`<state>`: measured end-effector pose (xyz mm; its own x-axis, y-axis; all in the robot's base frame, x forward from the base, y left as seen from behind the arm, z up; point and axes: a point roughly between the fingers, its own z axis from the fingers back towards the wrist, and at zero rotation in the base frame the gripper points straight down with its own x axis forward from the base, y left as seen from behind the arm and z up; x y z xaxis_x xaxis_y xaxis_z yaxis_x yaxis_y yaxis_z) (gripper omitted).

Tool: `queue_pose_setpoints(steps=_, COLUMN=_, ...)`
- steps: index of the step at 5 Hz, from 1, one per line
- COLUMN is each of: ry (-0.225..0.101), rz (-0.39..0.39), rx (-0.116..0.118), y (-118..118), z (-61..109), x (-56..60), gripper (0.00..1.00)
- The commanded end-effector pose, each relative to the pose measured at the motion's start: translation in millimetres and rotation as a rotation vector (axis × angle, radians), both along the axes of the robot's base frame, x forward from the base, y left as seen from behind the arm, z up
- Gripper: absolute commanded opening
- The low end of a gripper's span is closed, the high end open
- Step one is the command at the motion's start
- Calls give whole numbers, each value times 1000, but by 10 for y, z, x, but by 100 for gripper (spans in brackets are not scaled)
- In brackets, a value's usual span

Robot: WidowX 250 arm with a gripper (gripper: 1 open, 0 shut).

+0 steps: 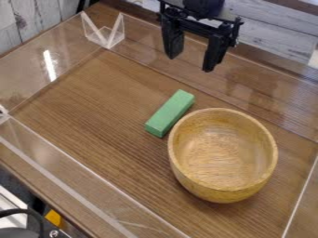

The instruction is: Put the green block in the brown bowl

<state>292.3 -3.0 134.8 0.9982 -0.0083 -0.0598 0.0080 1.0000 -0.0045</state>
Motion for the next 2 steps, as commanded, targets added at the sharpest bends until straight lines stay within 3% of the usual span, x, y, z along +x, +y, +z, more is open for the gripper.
queue_pose_setpoints(steps=1, ry=10, rz=-9, rx=1, y=50, z=-61, x=-41, gripper=100)
queue_pose_setpoints(steps=2, ry=14, rz=-25, rx=5, y=173, z=-150, x=-124, gripper=100)
